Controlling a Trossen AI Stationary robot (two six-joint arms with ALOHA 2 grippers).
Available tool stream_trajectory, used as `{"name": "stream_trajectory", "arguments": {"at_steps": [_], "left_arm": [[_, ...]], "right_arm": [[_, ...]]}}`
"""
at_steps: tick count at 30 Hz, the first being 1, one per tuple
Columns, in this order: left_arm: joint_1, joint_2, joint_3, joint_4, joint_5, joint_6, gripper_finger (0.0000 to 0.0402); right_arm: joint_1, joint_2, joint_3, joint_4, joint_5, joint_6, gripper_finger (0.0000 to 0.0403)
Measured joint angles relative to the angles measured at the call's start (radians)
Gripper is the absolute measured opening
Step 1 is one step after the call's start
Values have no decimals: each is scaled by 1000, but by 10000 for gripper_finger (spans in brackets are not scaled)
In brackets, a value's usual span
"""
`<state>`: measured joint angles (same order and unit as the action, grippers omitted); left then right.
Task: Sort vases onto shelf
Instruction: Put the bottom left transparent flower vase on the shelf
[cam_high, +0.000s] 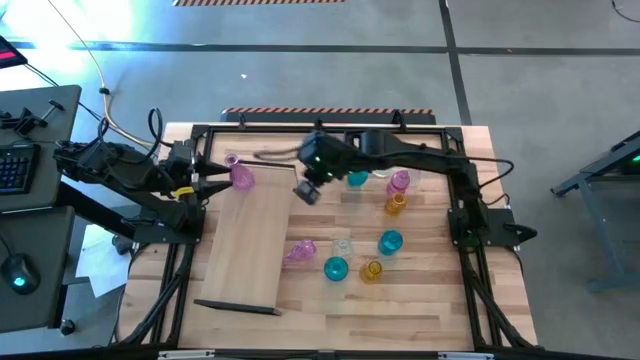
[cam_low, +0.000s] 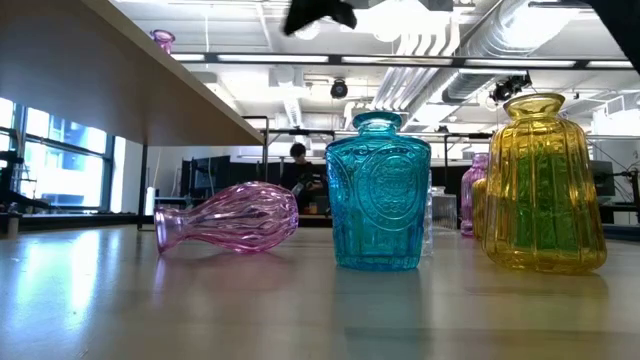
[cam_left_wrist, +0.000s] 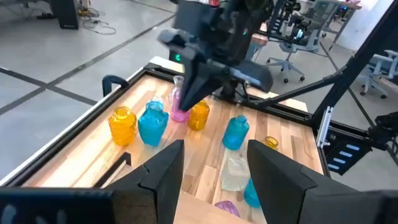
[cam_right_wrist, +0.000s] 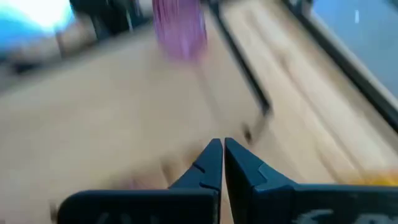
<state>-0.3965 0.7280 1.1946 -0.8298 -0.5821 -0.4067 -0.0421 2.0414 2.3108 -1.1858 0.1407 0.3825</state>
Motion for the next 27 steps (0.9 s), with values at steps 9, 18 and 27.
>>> {"name": "stream_trajectory", "arguments": {"at_steps": [9,18,27], "left_arm": [[0,0,0,-41,1,-10,170],[0,0,0,-41,50,-11,170],[0,0,0,-42,81,-9,170]], "right_arm": [[140,51,-3,-242,-89,15,8],[265,53,-2,-354,-90,145,12],[301,53,-5,-383,-3,249,100]]}}
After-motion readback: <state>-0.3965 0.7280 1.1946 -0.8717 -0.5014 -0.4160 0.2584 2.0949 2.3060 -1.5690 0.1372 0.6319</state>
